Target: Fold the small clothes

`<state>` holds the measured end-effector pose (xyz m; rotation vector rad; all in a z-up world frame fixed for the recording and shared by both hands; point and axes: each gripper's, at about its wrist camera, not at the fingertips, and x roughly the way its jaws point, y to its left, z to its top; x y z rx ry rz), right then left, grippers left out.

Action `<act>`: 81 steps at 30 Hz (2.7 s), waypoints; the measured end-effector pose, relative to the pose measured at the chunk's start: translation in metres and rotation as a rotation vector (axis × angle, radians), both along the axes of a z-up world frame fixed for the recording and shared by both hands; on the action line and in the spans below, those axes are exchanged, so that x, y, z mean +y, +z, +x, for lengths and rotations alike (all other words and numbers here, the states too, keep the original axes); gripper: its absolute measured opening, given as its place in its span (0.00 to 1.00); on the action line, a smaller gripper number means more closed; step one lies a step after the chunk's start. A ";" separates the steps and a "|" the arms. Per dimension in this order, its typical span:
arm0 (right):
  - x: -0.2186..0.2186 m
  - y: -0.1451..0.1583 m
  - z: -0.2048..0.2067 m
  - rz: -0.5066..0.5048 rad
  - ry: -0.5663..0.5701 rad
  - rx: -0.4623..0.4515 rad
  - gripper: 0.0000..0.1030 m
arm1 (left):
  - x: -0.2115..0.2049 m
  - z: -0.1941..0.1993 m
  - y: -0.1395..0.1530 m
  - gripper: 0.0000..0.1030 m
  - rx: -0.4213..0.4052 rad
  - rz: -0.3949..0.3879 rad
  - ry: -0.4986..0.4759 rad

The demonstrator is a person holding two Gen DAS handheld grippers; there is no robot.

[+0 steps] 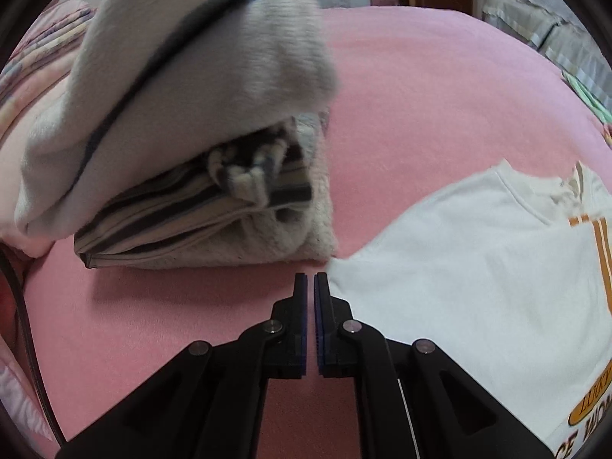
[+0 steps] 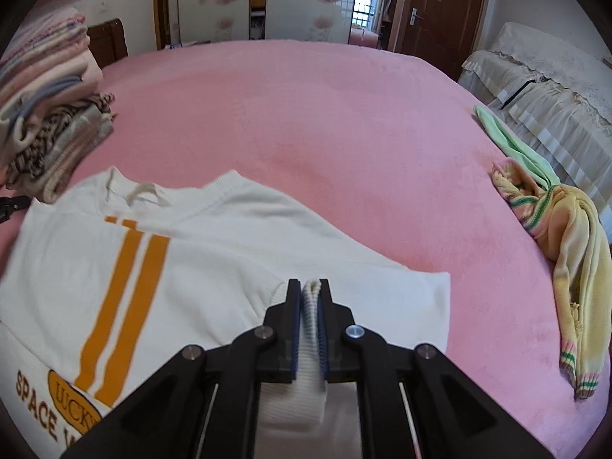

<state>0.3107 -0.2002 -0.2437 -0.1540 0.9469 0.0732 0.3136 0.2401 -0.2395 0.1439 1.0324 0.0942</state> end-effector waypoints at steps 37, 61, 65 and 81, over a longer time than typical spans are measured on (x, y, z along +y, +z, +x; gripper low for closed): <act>0.016 0.007 -0.042 0.119 0.070 0.074 0.13 | -0.116 -0.128 -0.050 0.18 0.127 0.018 -0.075; -0.030 0.083 -0.125 0.073 0.025 -0.014 0.07 | -0.101 -0.178 0.026 0.61 0.005 -0.016 0.028; -0.035 0.104 -0.155 0.098 0.034 -0.044 0.10 | -0.103 -0.204 0.055 0.74 -0.032 -0.034 0.032; -0.062 0.121 -0.249 0.083 0.033 -0.119 0.41 | -0.096 -0.309 0.094 0.80 -0.204 -0.135 0.039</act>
